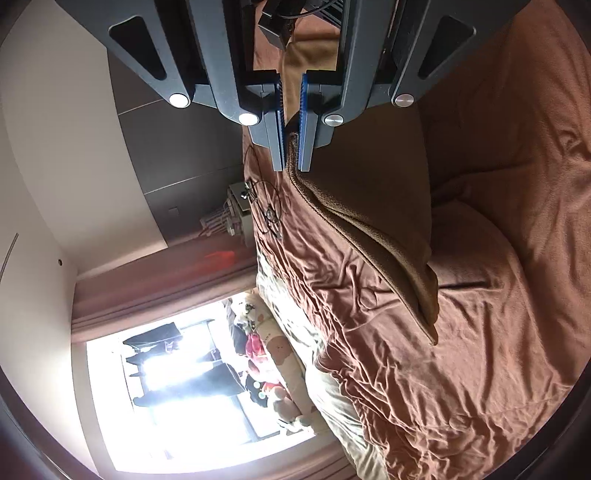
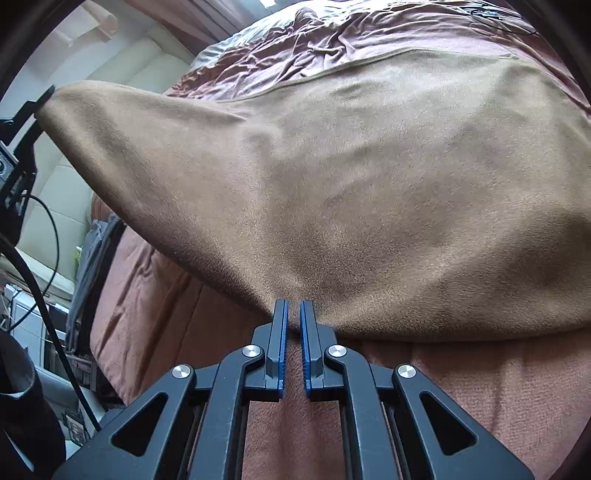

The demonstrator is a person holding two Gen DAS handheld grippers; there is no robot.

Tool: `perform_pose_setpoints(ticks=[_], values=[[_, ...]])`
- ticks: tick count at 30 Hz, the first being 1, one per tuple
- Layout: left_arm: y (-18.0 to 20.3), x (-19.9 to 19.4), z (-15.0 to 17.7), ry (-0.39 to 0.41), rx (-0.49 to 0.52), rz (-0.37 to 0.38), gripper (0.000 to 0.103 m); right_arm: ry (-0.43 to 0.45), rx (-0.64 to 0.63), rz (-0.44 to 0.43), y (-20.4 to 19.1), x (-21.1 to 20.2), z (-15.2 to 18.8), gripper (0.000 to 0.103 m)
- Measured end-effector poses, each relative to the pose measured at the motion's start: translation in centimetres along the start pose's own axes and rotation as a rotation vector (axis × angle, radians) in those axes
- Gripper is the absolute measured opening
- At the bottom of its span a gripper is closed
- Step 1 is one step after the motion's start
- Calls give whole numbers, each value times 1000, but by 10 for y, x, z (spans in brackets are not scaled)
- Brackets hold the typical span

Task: Fold small clothes
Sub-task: 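Lift the gripped edge with both grippers and fold it over the shirt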

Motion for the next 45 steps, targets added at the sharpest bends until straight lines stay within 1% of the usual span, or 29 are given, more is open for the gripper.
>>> perform_pose_setpoints(ticks=[5, 9, 16, 21, 28, 33, 38, 42, 43, 45], values=[[18, 15, 10, -36, 6, 39, 6, 72, 33, -6, 12, -34, -19, 3], [34, 28, 21, -64, 17, 67, 6, 134, 46, -5, 25, -69, -34, 3], [59, 57, 48, -132, 39, 103, 6, 207, 60, 46, 49, -117, -39, 3], [75, 76, 75, -196, 67, 122, 6, 248, 108, 84, 68, -143, -35, 4], [91, 103, 123, -290, 105, 129, 6, 272, 161, 126, 100, -187, -28, 4], [93, 126, 159, -354, 115, 118, 6, 272, 194, 160, 122, -216, -21, 4], [91, 146, 193, -418, 124, 100, 6, 268, 193, 180, 137, -237, -18, 4], [89, 159, 217, -464, 140, 82, 6, 250, 165, 193, 141, -253, -14, 5], [88, 162, 222, -472, 146, 77, 6, 245, 159, 191, 142, -255, -13, 6], [87, 168, 233, -489, 153, 65, 6, 239, 142, 194, 142, -258, -11, 13]])
Point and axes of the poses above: each gripper's, at about its wrist camera, not at the fingertips, and x roughly the way its jaws point, y to its right, z to its underside, the point moved 1 cm from there along x, roughly the way its jaws point, and after that the axes turned 14 degrees about y, right-handed, at the moved point
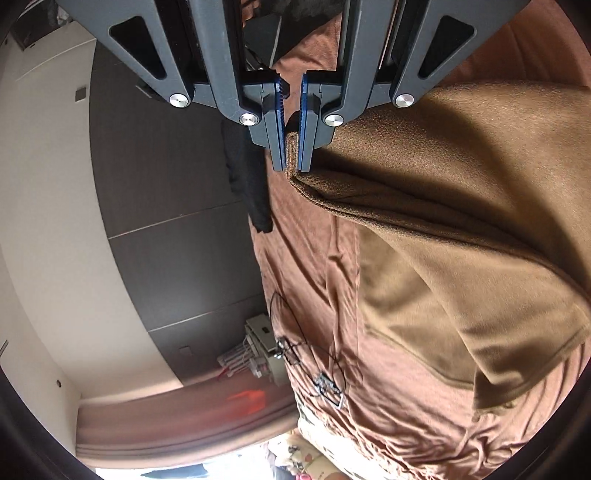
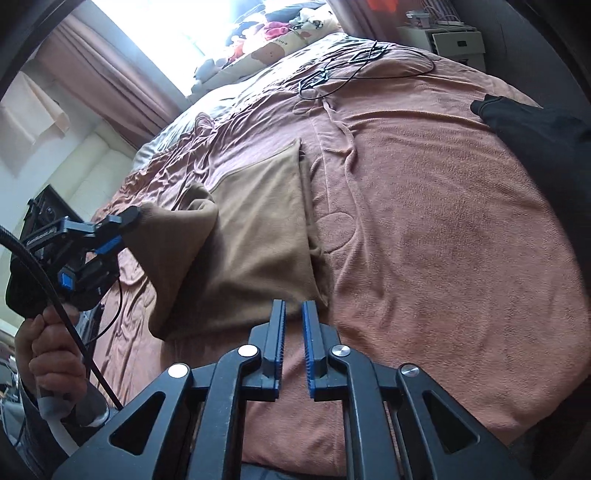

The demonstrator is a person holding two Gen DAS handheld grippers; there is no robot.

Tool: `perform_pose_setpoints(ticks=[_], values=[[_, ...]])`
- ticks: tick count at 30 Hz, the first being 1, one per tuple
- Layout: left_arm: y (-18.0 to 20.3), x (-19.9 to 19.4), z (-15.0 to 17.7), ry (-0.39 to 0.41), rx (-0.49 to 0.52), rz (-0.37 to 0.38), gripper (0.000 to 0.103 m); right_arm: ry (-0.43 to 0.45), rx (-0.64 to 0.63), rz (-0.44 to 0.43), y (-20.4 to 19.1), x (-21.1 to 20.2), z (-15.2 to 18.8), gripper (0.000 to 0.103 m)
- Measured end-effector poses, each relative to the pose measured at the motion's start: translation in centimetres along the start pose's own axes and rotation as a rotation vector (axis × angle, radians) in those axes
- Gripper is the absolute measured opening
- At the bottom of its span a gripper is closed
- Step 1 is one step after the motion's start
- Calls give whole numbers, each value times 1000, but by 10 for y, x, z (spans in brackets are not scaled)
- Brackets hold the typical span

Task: Fold small clothes
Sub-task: 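Open both grippers and release the folded shirt onto the bed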

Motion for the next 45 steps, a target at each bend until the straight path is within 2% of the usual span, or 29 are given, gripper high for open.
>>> perform_pose_setpoints(ticks=[2, 3, 4, 5, 6, 12, 14, 16, 17, 18, 20, 21, 31, 35, 42, 45], values=[[-2, 10, 7, -14, -1, -10, 6, -1, -19, 4, 0, -1, 2, 36], [-3, 14, 10, -20, -1, -14, 6, 2, -23, 0, 0, -3, 2, 42], [-4, 17, 13, -26, 0, -18, 6, 8, -25, -2, 0, -4, 3, 54], [-5, 22, 16, -33, 0, -24, 6, 15, -27, -1, 1, -5, 4, 58], [-6, 25, 18, -38, 1, -29, 6, 20, -31, 0, 1, -5, 4, 58], [-14, 50, 31, -91, 8, -79, 7, -9, -18, 1, 6, 8, 10, 58], [-20, 57, 35, -129, 4, -122, 10, -19, -7, -10, 8, 13, 11, 58], [-26, 56, 37, -153, -5, -132, 10, -25, -1, -19, 8, 17, 12, 58], [-28, 54, 36, -153, -3, -135, 15, -27, -2, -23, 8, 19, 12, 58], [-31, 50, 35, -148, 3, -146, 20, -29, -3, -26, 8, 21, 13, 58], [-37, 38, 28, -120, 15, -170, 44, -29, -10, -32, 6, 25, 13, 58], [-40, 30, 25, -99, 19, -180, 47, -29, -15, -36, 4, 28, 13, 58], [-75, -45, -10, 15, 27, -311, 48, -59, -115, -69, -27, 59, 6, 58], [-87, -71, -18, 47, 33, -374, 48, -74, -152, -38, -36, 77, -1, 58], [-114, -94, -20, 50, 23, -459, 48, -100, -147, 8, -42, 106, -4, 35], [-126, -94, -16, 33, 20, -491, 48, -119, -134, 22, -42, 117, -2, 17]])
Point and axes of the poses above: each gripper's, at about its wrist camera, not at the fingertips, and x roughly the way its jaws point, y to its right, z to its underside, the point moved 1 cm from there along x, roughly the way its jaws point, and after that the axes turned 14 degrees about y, right-handed, at the moved point
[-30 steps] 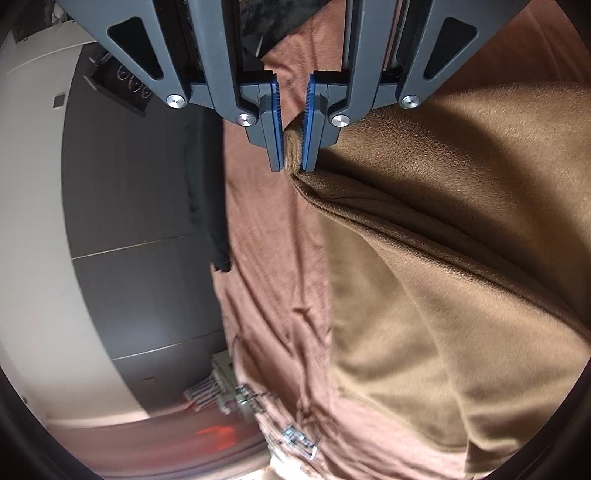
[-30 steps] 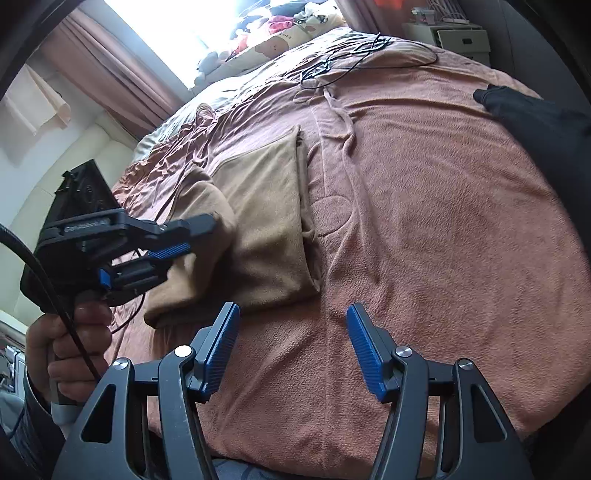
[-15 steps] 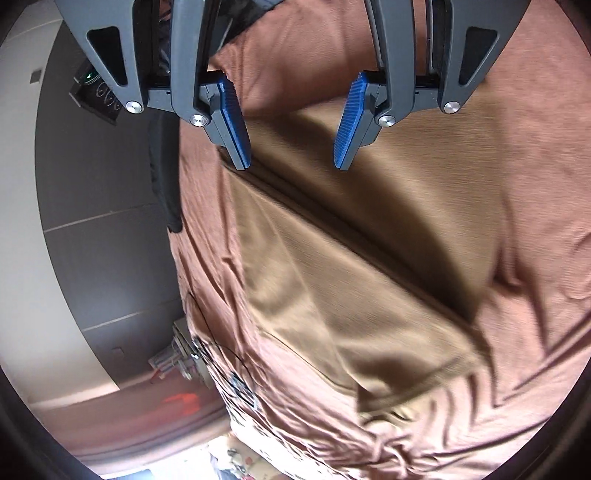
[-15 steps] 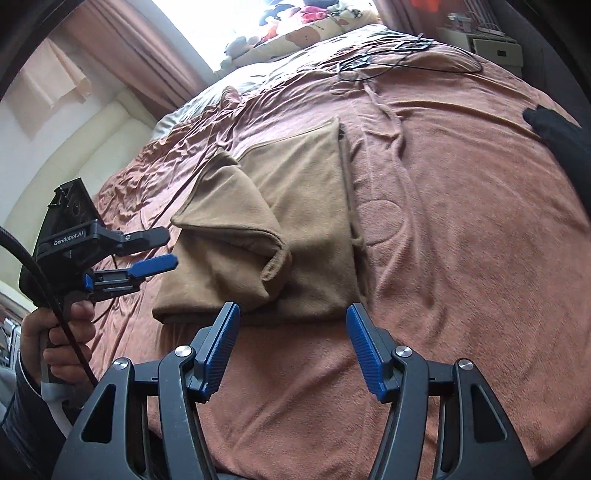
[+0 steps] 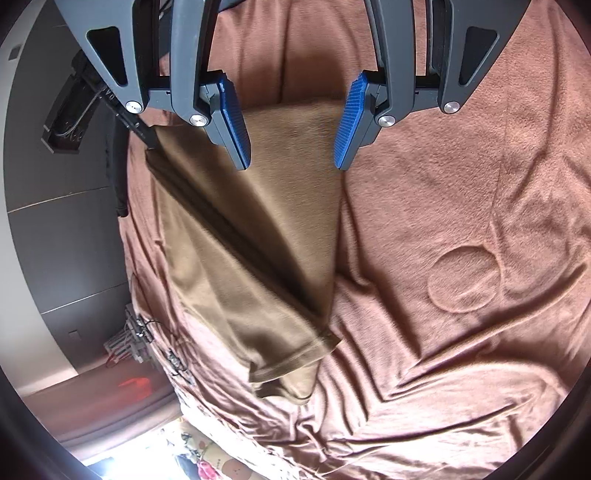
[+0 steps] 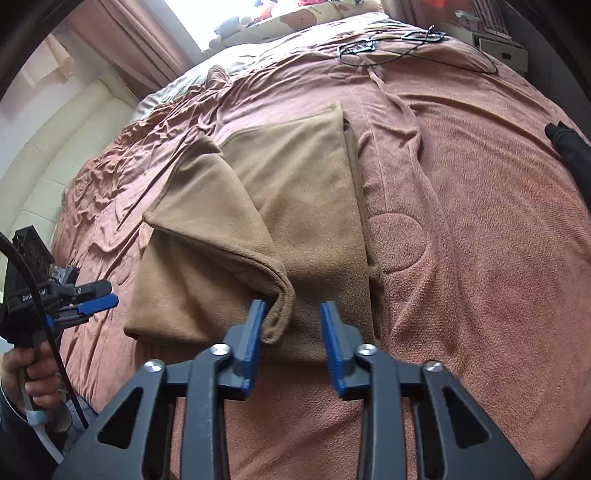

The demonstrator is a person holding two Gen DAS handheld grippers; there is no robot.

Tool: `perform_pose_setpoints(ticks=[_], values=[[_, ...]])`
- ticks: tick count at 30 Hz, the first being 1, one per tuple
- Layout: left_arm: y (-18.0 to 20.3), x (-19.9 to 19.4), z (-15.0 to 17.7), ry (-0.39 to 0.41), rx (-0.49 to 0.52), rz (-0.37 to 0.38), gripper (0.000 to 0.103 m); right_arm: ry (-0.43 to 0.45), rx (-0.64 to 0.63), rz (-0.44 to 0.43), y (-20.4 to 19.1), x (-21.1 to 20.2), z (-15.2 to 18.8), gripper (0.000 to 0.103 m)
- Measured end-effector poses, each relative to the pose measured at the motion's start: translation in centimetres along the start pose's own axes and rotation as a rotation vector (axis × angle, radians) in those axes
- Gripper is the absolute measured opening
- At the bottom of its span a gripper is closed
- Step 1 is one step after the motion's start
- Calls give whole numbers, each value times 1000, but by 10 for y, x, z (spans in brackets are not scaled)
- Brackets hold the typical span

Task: Fold small clothes
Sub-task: 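Pinch the folded edge of the shirt with the right gripper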

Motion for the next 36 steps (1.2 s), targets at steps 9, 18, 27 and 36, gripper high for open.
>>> perform_pose_setpoints(ticks=[9, 18, 27, 36], values=[[-10, 19, 15, -48, 15, -40, 38, 64, 100, -5, 15, -9, -2, 3], [-4, 28, 19, -61, 50, -57, 38, 49, 179, -27, 42, -10, 17, 3], [-4, 28, 17, -63, 54, -48, 38, 81, 190, 11, 50, -17, 26, 2], [-7, 31, 9, -54, 26, -10, 38, 57, 148, 7, 44, -17, 23, 6]])
Point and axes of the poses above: each gripper's, at about its wrist camera, not at the fingertips, and x roughly the way its jaws point, y to its right, z to its underside, the point moved 1 cm from there along x, roughly the way its jaws point, and after that the axes turned 14 degrees about y, right-handed, at the moved point
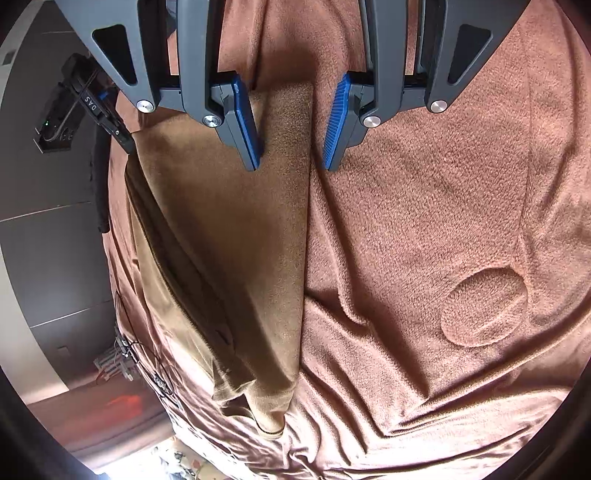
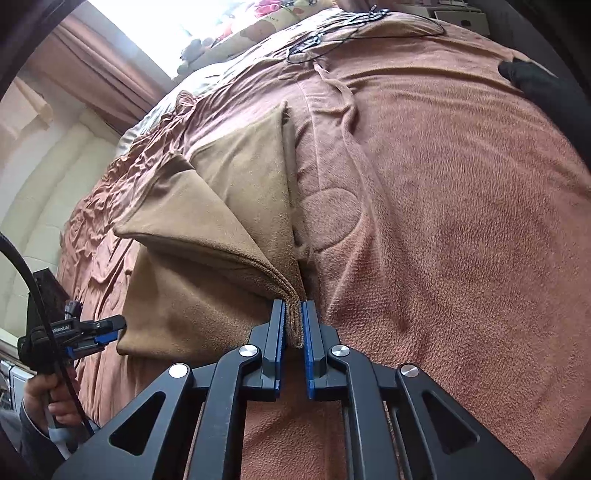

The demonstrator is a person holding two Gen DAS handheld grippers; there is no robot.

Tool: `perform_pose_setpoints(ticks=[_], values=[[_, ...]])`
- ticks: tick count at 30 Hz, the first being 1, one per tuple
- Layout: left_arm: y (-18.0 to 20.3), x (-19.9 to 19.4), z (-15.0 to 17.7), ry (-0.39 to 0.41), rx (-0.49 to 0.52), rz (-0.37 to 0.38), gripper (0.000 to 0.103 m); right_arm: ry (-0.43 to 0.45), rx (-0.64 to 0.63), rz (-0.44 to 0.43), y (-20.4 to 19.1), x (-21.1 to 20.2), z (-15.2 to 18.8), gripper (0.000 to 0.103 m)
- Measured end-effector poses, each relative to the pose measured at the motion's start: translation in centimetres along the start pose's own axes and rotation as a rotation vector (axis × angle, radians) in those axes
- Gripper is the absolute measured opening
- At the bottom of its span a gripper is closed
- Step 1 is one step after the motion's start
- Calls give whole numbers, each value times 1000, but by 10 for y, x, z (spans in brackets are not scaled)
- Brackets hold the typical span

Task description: Fold small clothes

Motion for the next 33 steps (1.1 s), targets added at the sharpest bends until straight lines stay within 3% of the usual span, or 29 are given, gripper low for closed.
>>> perform_pose_setpoints(ticks=[11, 12, 14, 16, 26, 33], values=[[4, -14, -27, 81, 23, 25, 35, -1, -86, 21, -14, 8, -15, 10], [4, -15, -30, 87, 20, 26, 35, -1, -101, 24, -17, 9, -17, 14], [7, -15, -38, 102, 15, 29, 35, 3, -125, 20, -25, 11, -21, 41], [7, -17, -45, 120, 12, 32, 35, 25, -168, 15, -36, 12, -27, 56], [6, -11, -73, 166, 26, 43, 35, 13, -496, -56, -118, 41, -37, 57], [-1, 4, -83, 164, 37, 77, 35, -24, -629, -87, -159, 75, -38, 57]])
Point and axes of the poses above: each gripper's, at about its wrist camera, not at the fingertips, and x roughly the way its jaws point, y to its right, z to its underside, the point moved 1 cm from there along x, roughly the way its jaws point, and after that the axes turned 14 degrees about y, right-handed, at the moved point
